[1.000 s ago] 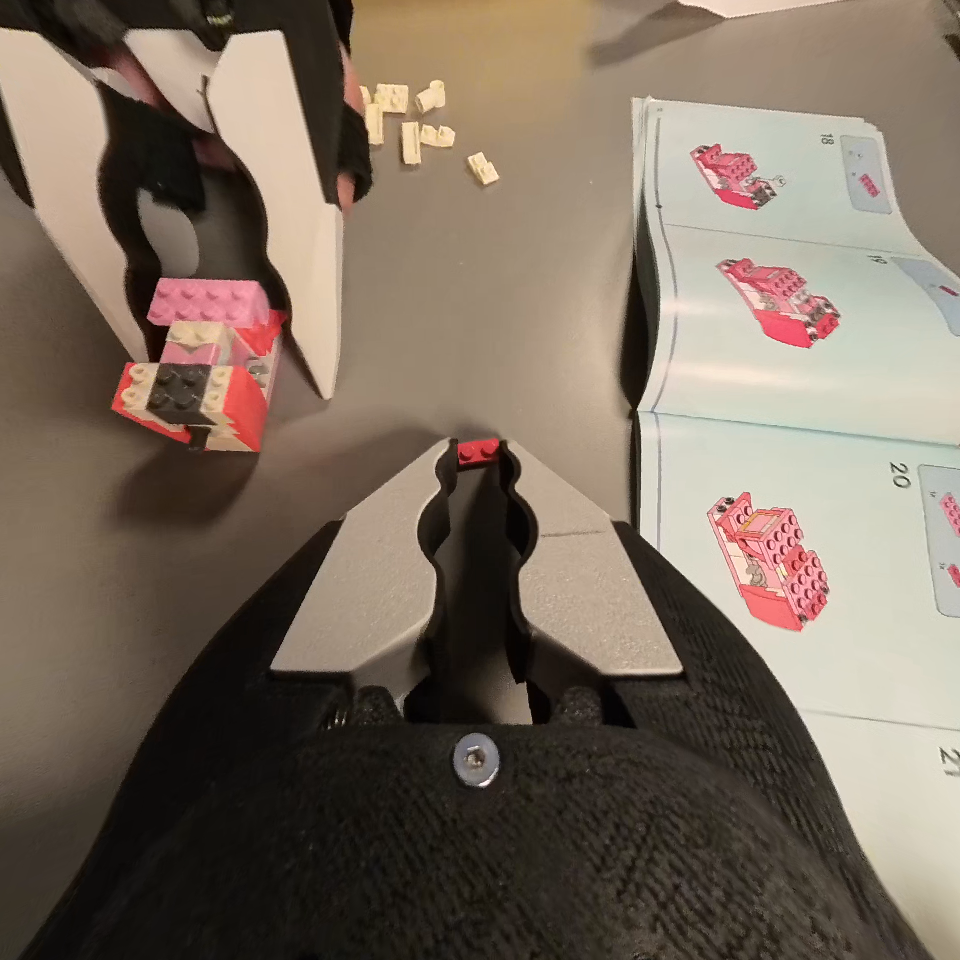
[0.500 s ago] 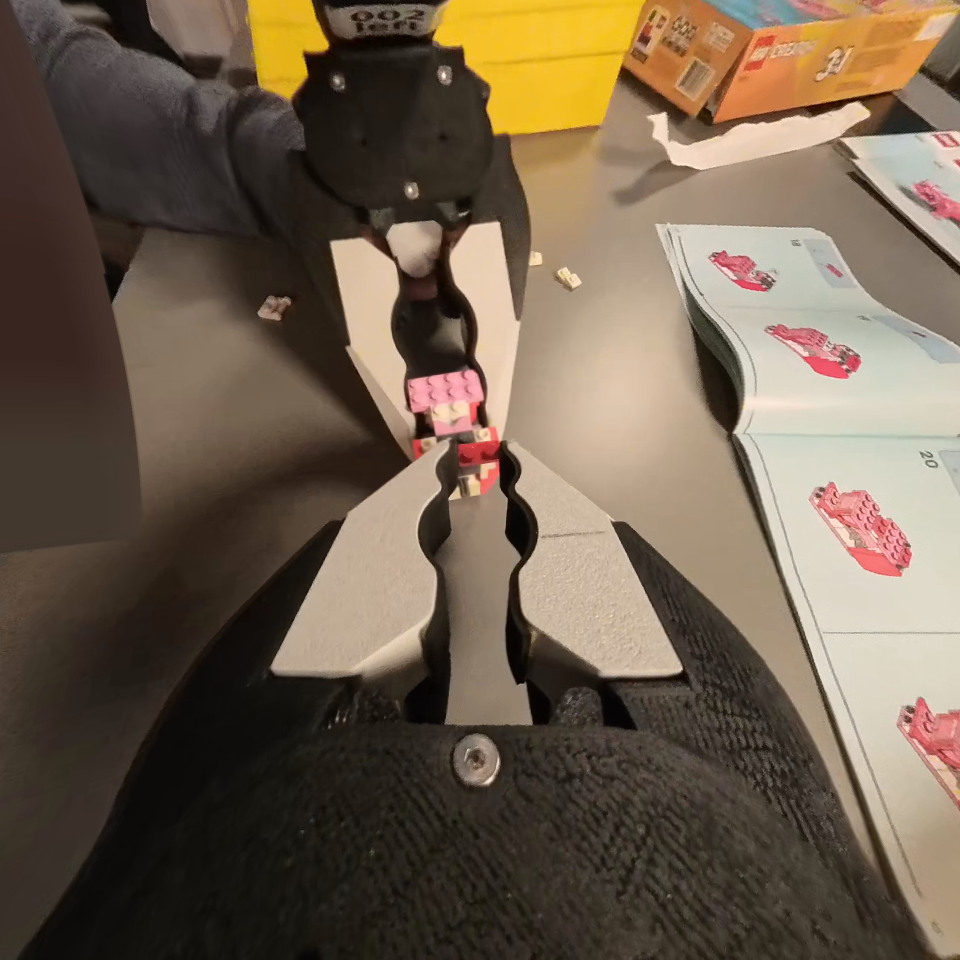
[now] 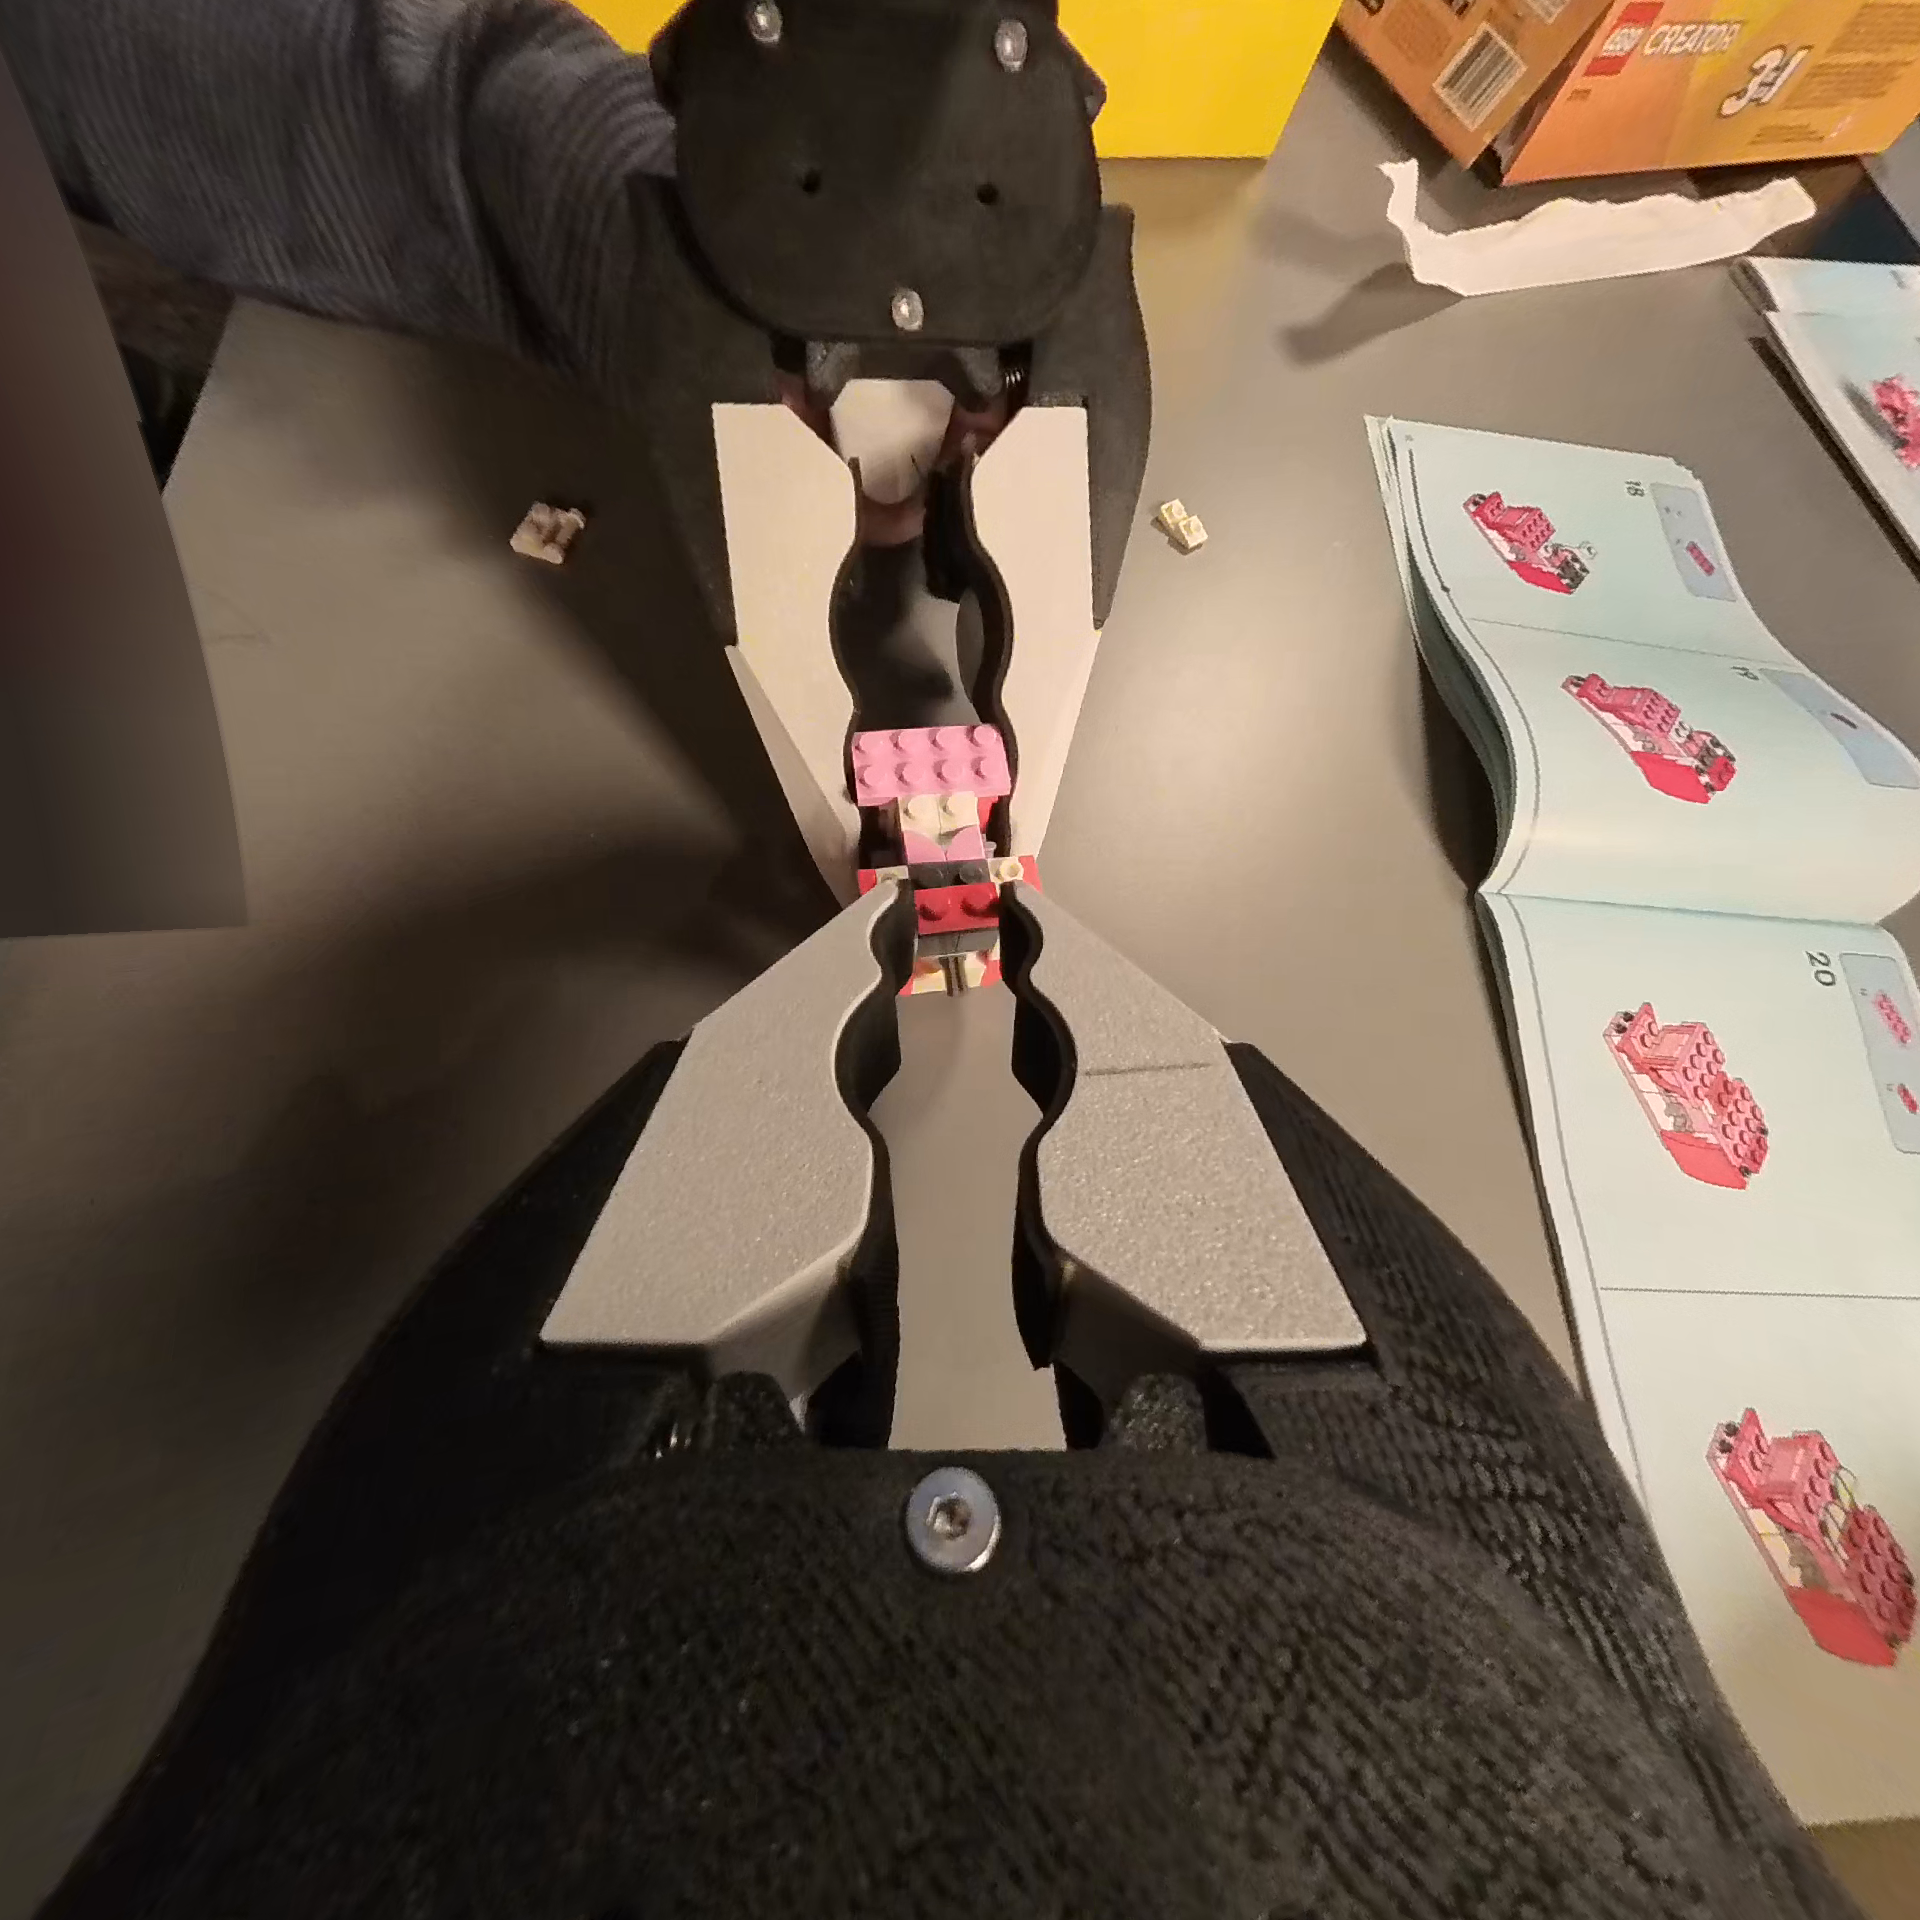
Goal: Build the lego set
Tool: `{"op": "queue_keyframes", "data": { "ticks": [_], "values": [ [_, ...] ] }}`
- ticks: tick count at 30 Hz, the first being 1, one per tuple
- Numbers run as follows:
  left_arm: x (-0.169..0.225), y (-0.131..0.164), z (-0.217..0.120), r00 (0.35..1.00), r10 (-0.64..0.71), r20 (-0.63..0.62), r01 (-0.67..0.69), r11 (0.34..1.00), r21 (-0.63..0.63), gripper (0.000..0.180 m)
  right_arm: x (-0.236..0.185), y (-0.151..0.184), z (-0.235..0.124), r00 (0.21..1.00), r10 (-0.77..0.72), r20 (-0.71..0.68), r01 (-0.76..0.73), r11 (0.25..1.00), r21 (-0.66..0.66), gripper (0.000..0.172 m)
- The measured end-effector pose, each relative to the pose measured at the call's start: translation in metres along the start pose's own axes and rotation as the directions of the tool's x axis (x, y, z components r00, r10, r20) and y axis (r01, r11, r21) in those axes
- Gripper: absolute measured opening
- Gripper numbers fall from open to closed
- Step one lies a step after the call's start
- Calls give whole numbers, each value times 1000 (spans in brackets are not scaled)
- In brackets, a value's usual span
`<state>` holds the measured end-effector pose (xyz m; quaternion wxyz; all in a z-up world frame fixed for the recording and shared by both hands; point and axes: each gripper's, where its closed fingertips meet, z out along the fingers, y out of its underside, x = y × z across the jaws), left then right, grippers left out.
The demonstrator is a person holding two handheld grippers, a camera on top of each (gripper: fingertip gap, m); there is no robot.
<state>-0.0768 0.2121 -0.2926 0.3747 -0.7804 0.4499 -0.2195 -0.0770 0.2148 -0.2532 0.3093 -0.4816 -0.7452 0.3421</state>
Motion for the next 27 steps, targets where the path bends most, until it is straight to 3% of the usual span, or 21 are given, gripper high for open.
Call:
{"op": "queue_keyframes", "data": {
  "ticks": [16, 23, 27],
  "values": [
    [2, -3, -1, 1000, 11, -3, -11, 1000, 20, 32, 0, -3, -1, 1000, -3, -2, 4, 1000, 30, 18],
    [2, -5, -4, 1000, 1, -15, 0, 999, 42, 31, 6, -10, -11, 997, -37, -73, 42, 997, 71, 38],
    [13, -8, -12, 993, -12, -116, 21, 996, 82, 31, 8, -12, -16, 957, -213, -198, 226, 973, 44, 68]
  ]
}}
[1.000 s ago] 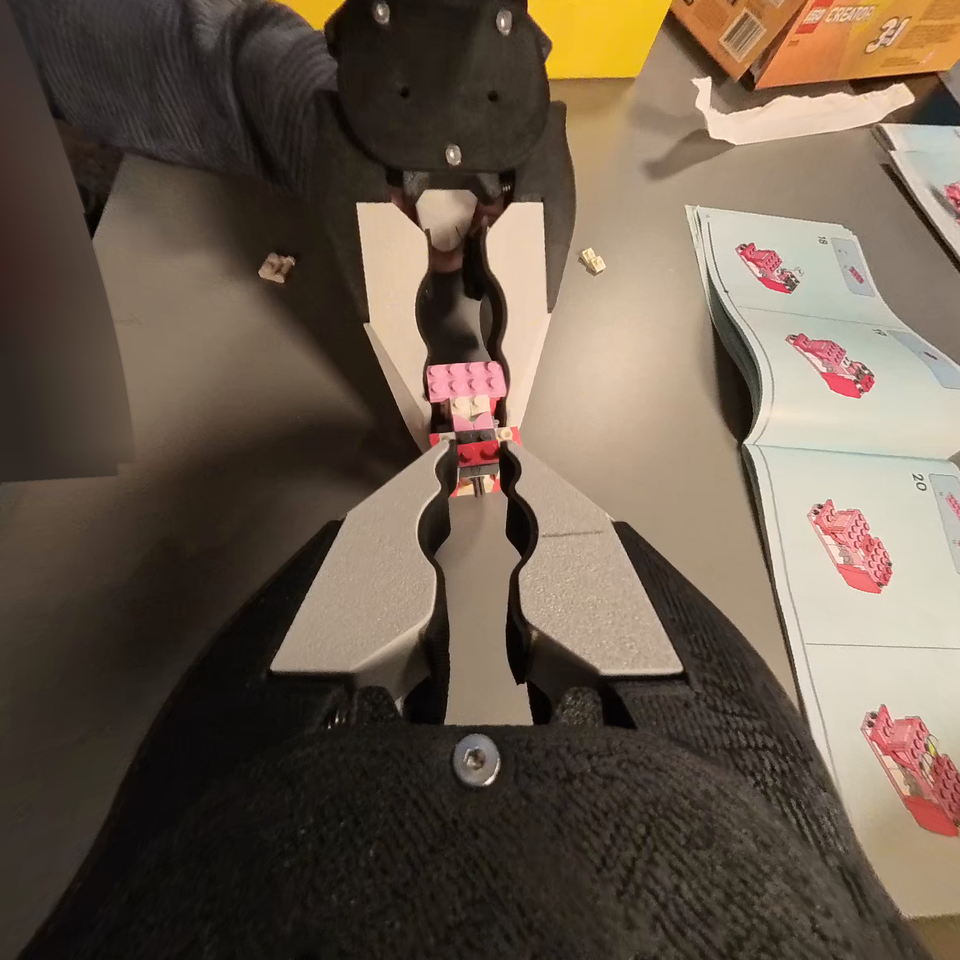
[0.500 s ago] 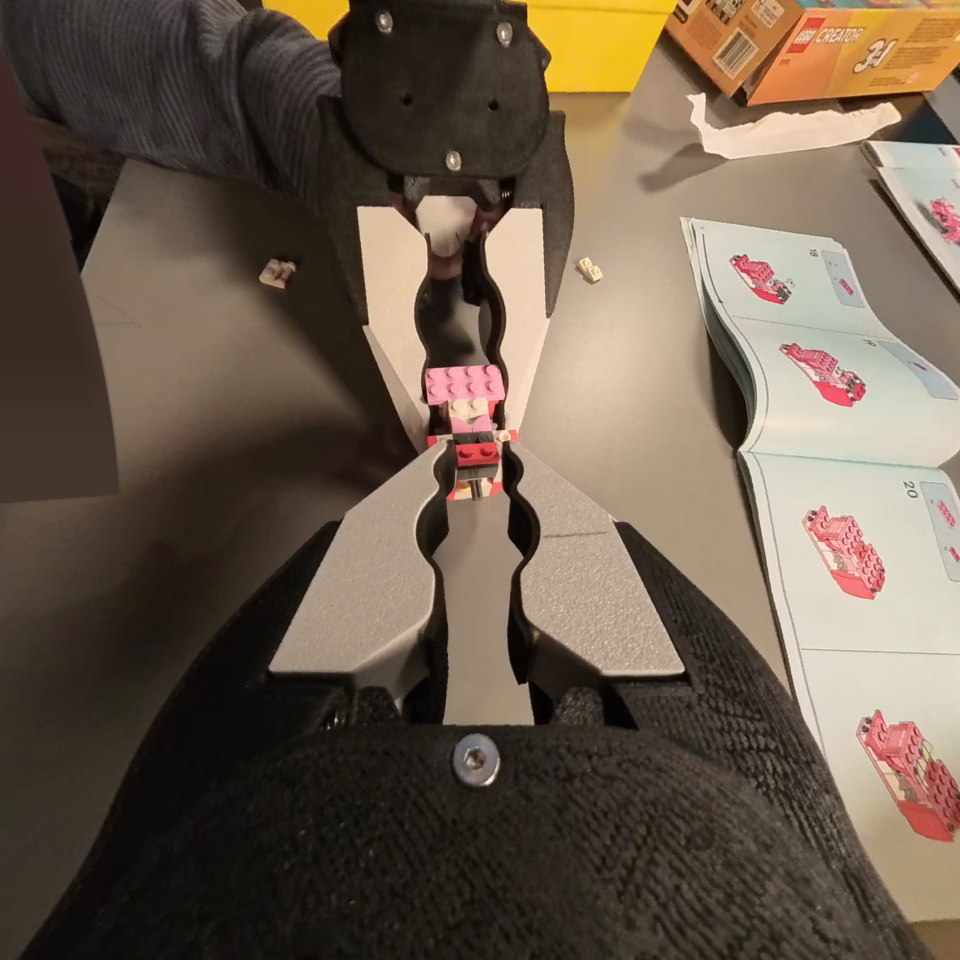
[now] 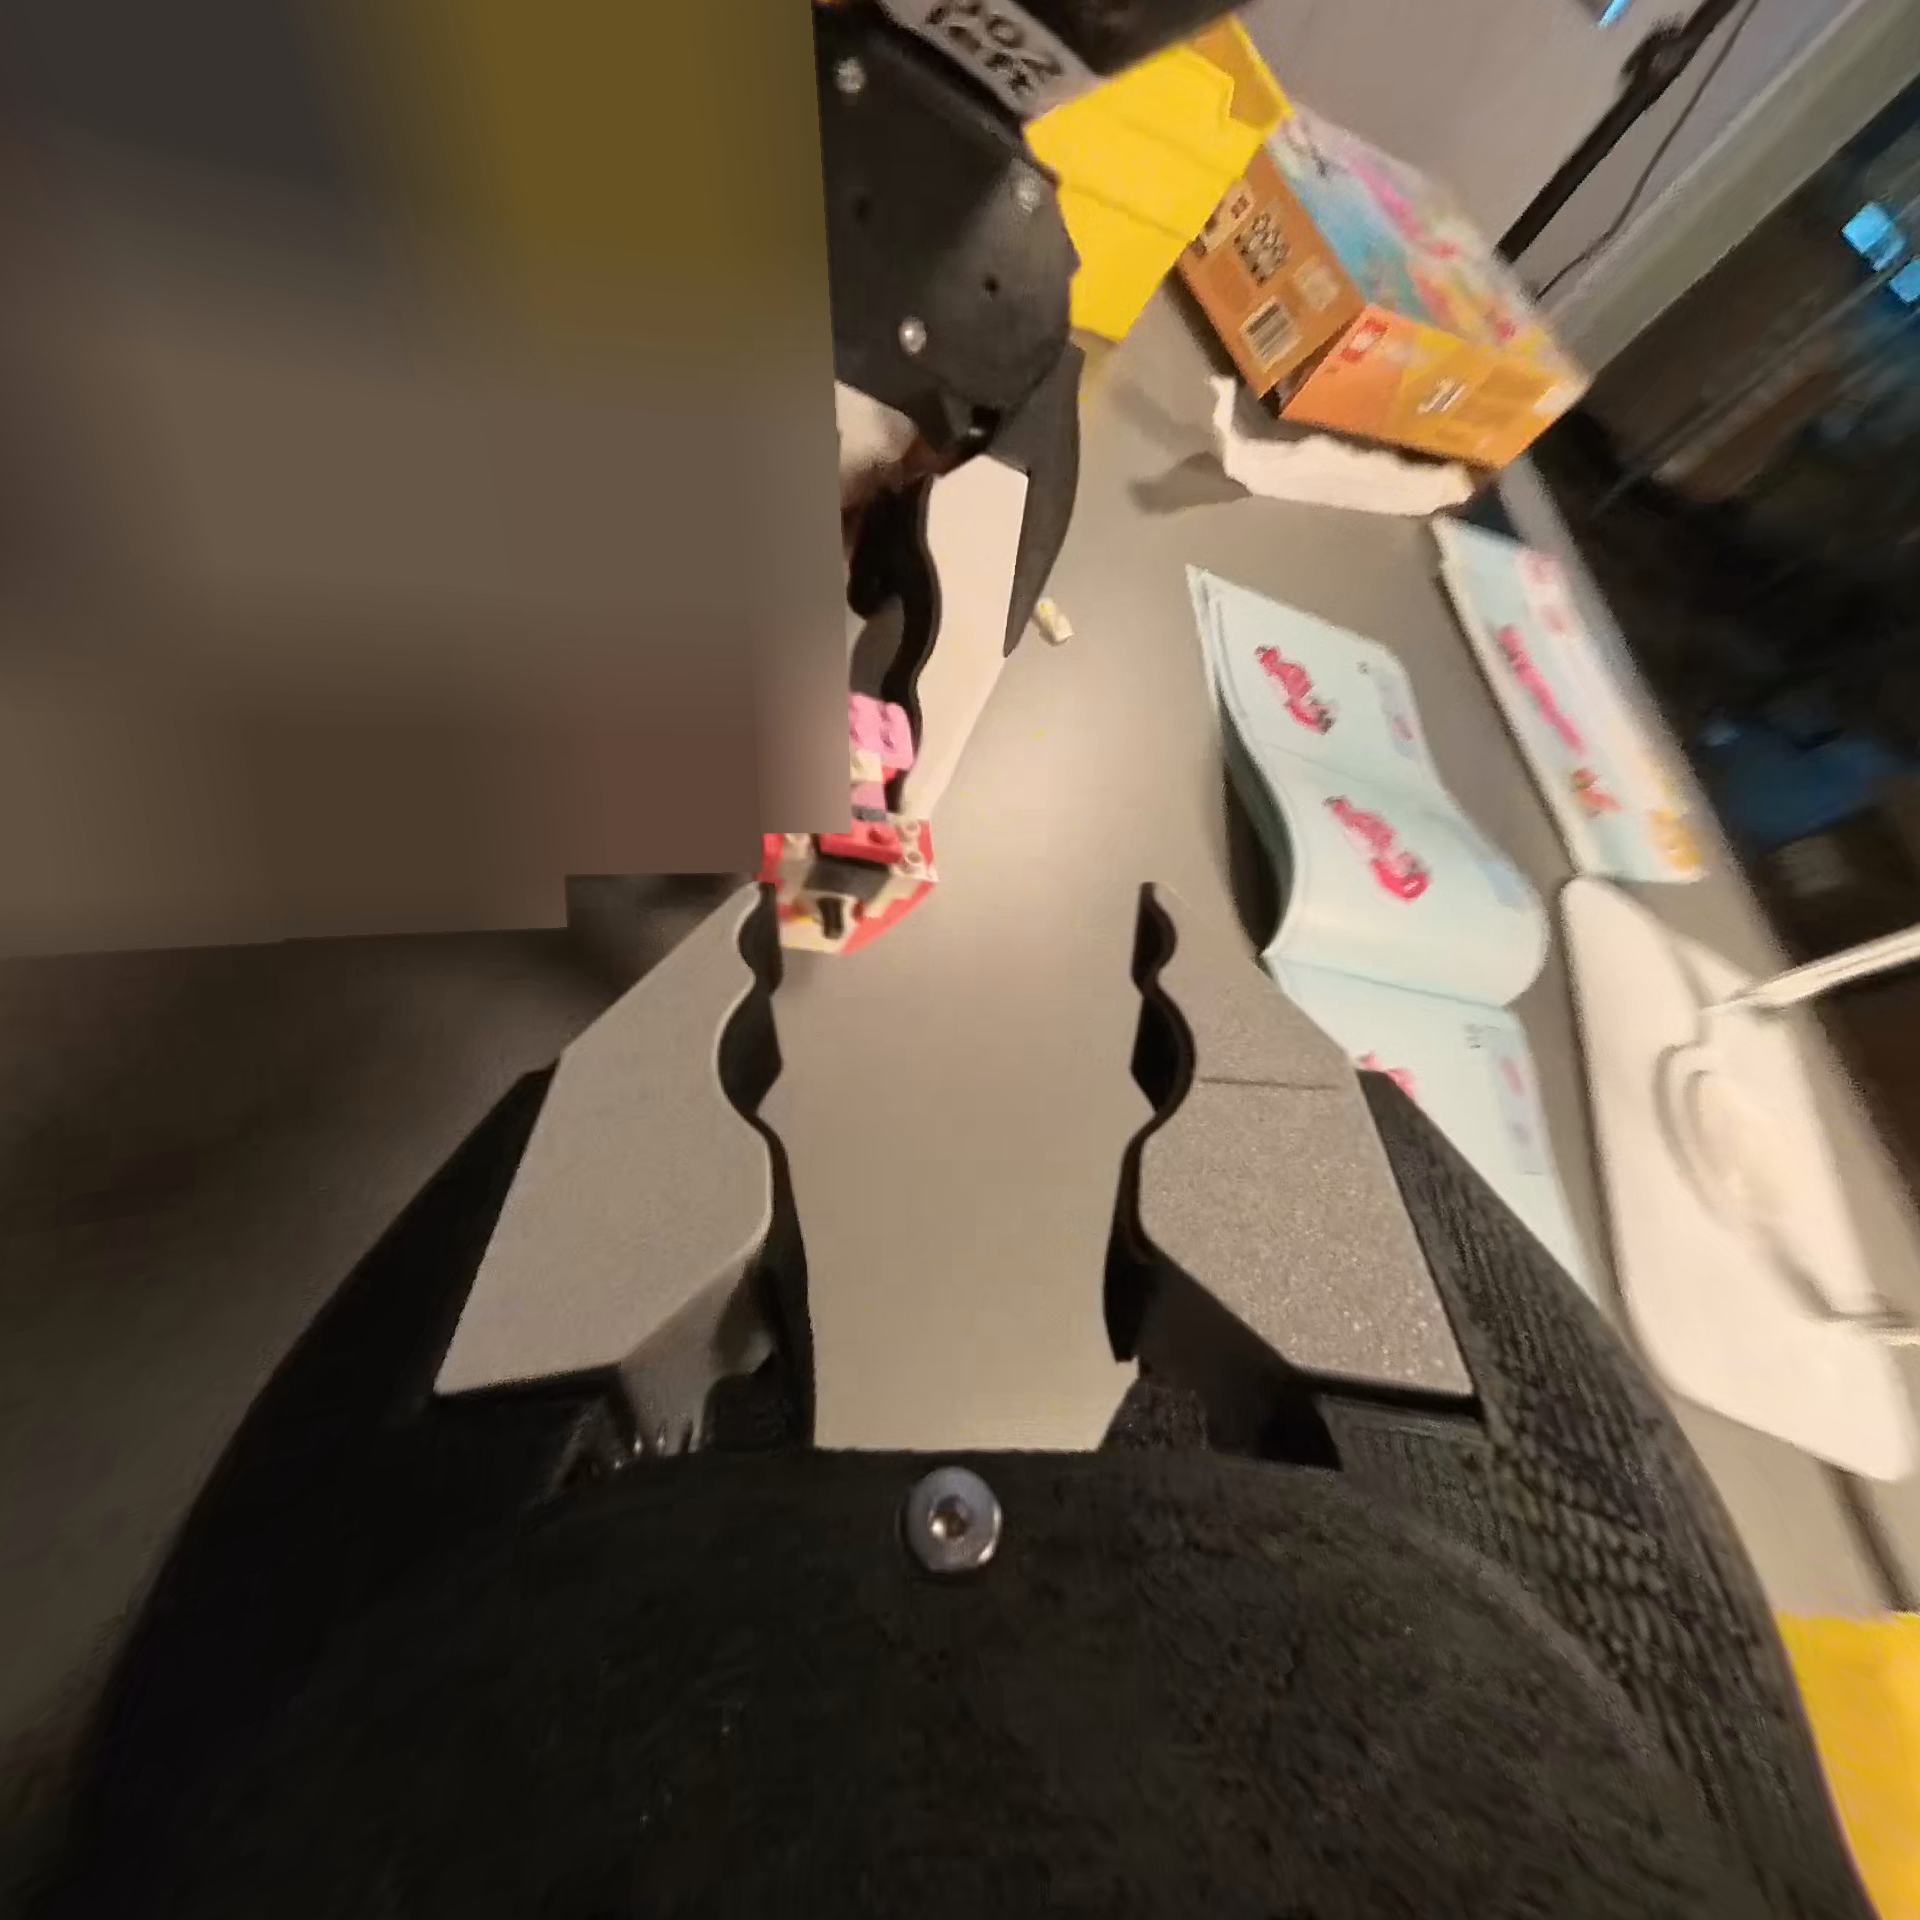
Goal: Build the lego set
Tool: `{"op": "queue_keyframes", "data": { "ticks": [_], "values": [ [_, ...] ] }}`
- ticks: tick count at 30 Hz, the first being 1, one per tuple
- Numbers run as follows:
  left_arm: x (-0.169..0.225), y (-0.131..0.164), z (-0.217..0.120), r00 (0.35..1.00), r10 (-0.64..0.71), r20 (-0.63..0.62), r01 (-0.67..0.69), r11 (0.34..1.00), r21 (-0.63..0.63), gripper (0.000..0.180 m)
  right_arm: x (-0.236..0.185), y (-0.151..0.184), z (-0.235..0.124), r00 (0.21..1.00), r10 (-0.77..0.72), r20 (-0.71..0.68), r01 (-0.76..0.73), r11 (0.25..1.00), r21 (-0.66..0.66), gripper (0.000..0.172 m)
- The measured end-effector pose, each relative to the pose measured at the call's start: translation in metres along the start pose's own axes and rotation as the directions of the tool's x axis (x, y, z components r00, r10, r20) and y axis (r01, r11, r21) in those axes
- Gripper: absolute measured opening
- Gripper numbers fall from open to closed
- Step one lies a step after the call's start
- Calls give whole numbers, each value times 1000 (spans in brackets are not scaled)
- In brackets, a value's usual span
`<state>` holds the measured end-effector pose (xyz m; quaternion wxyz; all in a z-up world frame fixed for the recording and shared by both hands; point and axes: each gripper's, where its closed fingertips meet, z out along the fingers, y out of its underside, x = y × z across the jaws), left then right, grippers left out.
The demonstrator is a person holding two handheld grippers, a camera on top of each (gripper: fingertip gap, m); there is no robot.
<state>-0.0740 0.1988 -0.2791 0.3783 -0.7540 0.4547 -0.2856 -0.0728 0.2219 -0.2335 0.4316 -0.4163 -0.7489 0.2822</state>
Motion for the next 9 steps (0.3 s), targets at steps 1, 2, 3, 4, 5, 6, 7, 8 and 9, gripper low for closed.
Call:
{"op": "queue_keyframes", "data": {
  "ticks": [1, 2, 3, 4, 5, 6, 7, 8, 9],
  "values": [
    [5, -1, -3, 999, -4, -42, 4, 1000, 15, 31, -2, -2, 1, 997, -72, -30, 72, 997, 2, 73],
    [10, -3, -6, 996, -9, -83, 12, 999, 32, 31, -6, -4, 3, 988, -143, -50, 144, 990, 4, 79],
    [13, -4, -8, 993, -17, -119, 23, 999, 48, 31, -11, -8, 5, 976, -209, -65, 210, 978, 11, 84],
    [16, -6, -11, 988, -27, -151, 37, 997, 66, 31, -17, -11, 8, 960, -270, -76, 271, 962, 9, 85],
    [18, -8, -14, 983, -36, -178, 52, 995, 83, 31, -22, -14, 10, 942, -324, -84, 325, 946, -1, 86],
    [20, -10, -17, 977, -43, -207, 64, 993, 98, 31, -27, -16, 12, 922, -375, -96, 375, 927, -11, 87],
    [23, -12, -20, 971, -43, -236, 72, 991, 115, 31, -31, -19, 13, 899, -425, -111, 426, 905, -17, 87],
    [26, -13, -23, 964, -41, -263, 77, 988, 130, 31, -34, -23, 13, 874, -468, -132, 470, 883, -19, 85],
    [29, -15, -25, 958, -38, -284, 82, 986, 143, 31, -35, -26, 14, 852, -500, -153, 504, 864, -16, 81]
  ]
}}
